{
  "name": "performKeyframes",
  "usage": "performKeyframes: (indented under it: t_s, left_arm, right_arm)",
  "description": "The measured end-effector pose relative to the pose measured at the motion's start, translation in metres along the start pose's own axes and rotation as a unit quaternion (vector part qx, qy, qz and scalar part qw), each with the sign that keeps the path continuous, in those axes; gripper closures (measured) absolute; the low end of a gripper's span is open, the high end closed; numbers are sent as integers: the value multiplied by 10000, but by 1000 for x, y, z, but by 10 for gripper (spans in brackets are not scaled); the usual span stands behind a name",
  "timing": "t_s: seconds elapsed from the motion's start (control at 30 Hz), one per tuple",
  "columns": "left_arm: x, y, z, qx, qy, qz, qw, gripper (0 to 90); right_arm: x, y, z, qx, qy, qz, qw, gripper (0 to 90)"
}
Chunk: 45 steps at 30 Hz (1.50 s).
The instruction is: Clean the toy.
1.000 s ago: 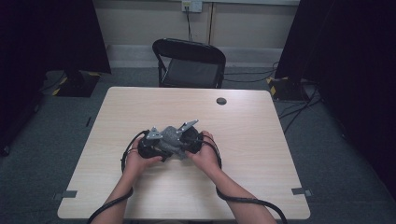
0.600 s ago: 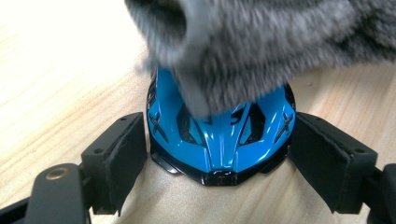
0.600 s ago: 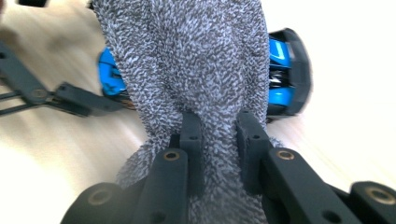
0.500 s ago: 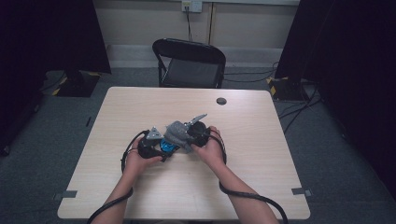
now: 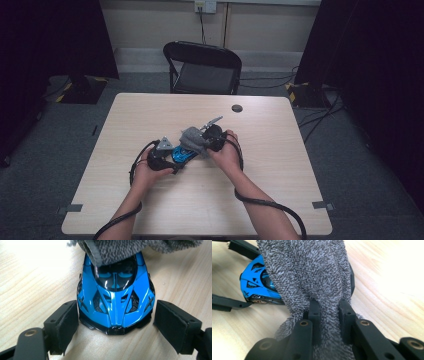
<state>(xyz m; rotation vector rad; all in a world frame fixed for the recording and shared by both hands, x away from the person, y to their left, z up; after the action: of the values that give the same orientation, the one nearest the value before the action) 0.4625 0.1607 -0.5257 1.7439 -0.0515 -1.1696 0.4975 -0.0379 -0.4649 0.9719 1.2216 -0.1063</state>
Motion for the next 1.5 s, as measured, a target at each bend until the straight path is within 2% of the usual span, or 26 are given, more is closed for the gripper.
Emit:
performKeyframes:
  t_s: [0.1, 0.17, 0.47, 0.53, 0.57, 0.6, 0.67, 0.7, 0.73, 0.8, 0.83, 0.87, 0.9, 1.03, 1.13, 1.2, 1.3, 1.33, 1.37, 1.4, 1.5]
  left_arm:
    - [0, 0, 0, -7, -4, 0, 10000, 195]
    - [-1, 0, -1, -15, 24, 14, 10000, 231]
    - [-2, -1, -2, -6, -24, 62, 10000, 246]
    - [-3, -2, -2, 1, -37, 71, 10000, 319]
    - [-7, -4, -5, -45, -49, 198, 9998, 549]
    - [-8, -5, -6, -52, -59, 199, 9998, 562]
    - [-7, -4, -5, 0, -55, 174, 9998, 529]
    - [-6, -3, -5, 7, -45, 146, 9999, 481]
    - [-5, -3, -4, 4, -73, 141, 9999, 434]
    - [-4, -2, -4, 4, -77, 131, 9999, 371]
    - [-3, -1, -4, -38, -72, 107, 9999, 371]
    - [-1, -1, -4, -77, -39, 34, 10000, 283]
    - [2, 0, -4, -96, 51, -74, 9999, 126]
    - [6, 6, -4, -111, 39, 5, 9999, 172]
    - [12, 11, 0, 67, 46, -4, 10000, 163]
    - [15, 14, 2, 118, -55, -28, 9999, 155]
    - [16, 15, 2, 56, -25, -2, 10000, 168]
    - [15, 14, 0, -20, 0, 47, 10000, 215]
    - [14, 14, 0, -10, -6, 51, 10000, 257]
    - [14, 13, 0, -1, -8, 49, 10000, 258]
    - [14, 13, 0, -8, -2, 46, 10000, 259]
  right_arm:
    - [-1, 1, 2, 17, -47, 27, 10000, 760]
    - [-4, 3, 6, 110, -98, 108, 9998, 760]
    - [-6, -1, 21, 255, -277, 104, 9992, 764]
    - [-5, -1, 22, 269, -298, 99, 9991, 764]
    - [-5, -2, 26, 261, -392, 52, 9989, 764]
    - [-5, -3, 27, 259, -397, 37, 9989, 764]
    - [-6, -4, 31, 376, -370, 74, 9986, 764]
    - [-6, -5, 31, 472, -218, 94, 9986, 765]
    - [-6, -5, 29, 478, -171, 78, 9987, 765]
    - [-5, -5, 27, 393, -205, 40, 9990, 765]
    - [-4, -4, 25, 261, -238, 6, 9994, 766]
    - [-4, -4, 23, 234, -255, -14, 9994, 766]
    - [-3, -3, 22, 236, -222, -31, 9995, 766]
    - [0, -4, 20, 225, -176, -56, 9996, 767]
    - [1, -4, 18, 237, -140, -73, 9996, 769]
    - [2, -4, 17, 191, -124, -68, 9997, 770]
    - [4, -5, 15, 193, -114, -92, 9997, 771]
    - [4, -5, 14, 192, -100, -94, 9997, 771]
    - [4, -5, 14, 165, -125, -90, 9997, 772]
    - [3, -5, 15, 173, -123, -80, 9997, 772]
    - [-2, -3, 22, 270, -307, -15, 9992, 774]
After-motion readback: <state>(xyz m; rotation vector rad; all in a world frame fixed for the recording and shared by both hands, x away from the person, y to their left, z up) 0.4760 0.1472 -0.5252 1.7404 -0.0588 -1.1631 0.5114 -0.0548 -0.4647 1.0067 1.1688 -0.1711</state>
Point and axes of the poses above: each handheld gripper's, and its own axes: x roughly forward along the jaws, y roughly out of its top, z roughly to its right, the point moved 3 cm from there along x, roughly forward along the jaws, and after that the axes turned 5 degrees about y, right-handed, at the moved point
